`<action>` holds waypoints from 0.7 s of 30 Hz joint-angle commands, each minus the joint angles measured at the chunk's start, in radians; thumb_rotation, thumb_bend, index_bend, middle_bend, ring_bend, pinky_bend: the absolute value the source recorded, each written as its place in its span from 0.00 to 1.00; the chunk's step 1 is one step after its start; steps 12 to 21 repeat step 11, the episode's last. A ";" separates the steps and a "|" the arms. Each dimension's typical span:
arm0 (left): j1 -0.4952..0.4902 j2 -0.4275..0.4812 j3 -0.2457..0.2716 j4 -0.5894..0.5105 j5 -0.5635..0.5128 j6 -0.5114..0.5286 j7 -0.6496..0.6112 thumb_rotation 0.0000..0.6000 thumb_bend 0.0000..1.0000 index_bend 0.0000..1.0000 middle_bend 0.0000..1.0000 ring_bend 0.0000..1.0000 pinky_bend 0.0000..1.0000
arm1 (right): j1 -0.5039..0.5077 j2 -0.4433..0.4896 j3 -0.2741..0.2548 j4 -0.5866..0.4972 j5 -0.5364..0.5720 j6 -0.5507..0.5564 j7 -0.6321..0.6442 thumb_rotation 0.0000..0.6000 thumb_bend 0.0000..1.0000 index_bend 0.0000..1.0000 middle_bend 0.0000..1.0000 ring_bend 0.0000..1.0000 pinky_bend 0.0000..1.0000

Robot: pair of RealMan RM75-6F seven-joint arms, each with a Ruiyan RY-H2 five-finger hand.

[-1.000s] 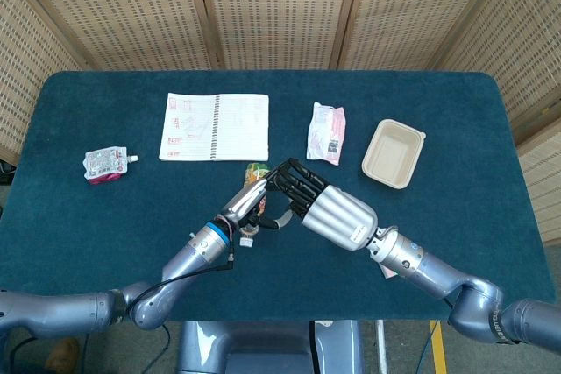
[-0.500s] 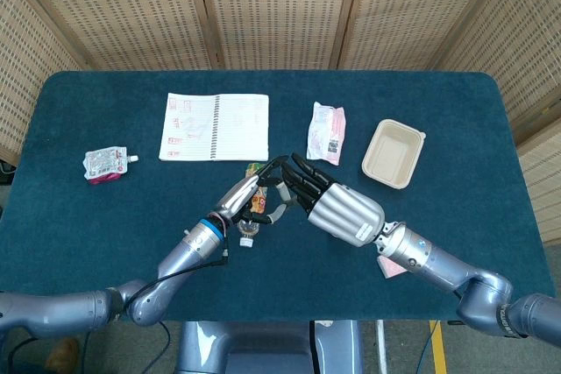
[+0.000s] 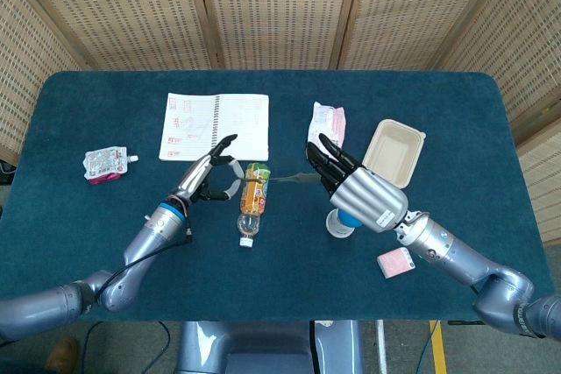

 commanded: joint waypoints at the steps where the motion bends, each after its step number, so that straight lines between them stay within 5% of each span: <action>1: 0.025 0.035 0.003 0.025 0.012 0.004 -0.027 1.00 0.48 0.83 0.00 0.00 0.00 | -0.011 0.011 -0.005 0.012 0.003 0.007 -0.003 1.00 0.87 0.97 0.23 0.00 0.00; 11: 0.080 0.150 0.011 0.092 0.058 0.025 -0.061 1.00 0.48 0.83 0.00 0.00 0.00 | -0.045 0.033 -0.014 0.038 0.012 0.046 0.013 1.00 0.87 0.97 0.22 0.00 0.00; 21: 0.080 0.150 0.011 0.092 0.058 0.025 -0.061 1.00 0.48 0.83 0.00 0.00 0.00 | -0.045 0.033 -0.014 0.038 0.012 0.046 0.013 1.00 0.87 0.97 0.22 0.00 0.00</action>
